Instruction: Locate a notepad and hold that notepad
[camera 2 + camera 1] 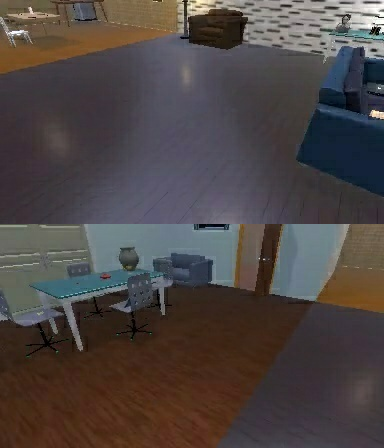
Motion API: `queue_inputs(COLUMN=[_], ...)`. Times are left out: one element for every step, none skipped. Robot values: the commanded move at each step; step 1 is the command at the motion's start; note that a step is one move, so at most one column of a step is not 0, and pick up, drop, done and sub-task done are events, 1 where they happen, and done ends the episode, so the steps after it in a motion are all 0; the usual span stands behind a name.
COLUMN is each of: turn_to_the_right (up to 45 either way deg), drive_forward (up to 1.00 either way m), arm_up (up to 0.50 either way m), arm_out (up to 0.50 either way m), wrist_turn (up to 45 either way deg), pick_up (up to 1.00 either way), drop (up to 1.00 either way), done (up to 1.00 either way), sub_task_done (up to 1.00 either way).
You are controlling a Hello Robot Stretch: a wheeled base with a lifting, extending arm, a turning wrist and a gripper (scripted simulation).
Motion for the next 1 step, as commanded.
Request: queue_inputs(turn_to_the_right=[0.0], drive_forward=[0.35], arm_up=[0.0], arm_out=[0.0], wrist_turn=[0.0], pick_up=[0.0], drop=[0.0], done=[0.0], sub_task_done=[0.0])
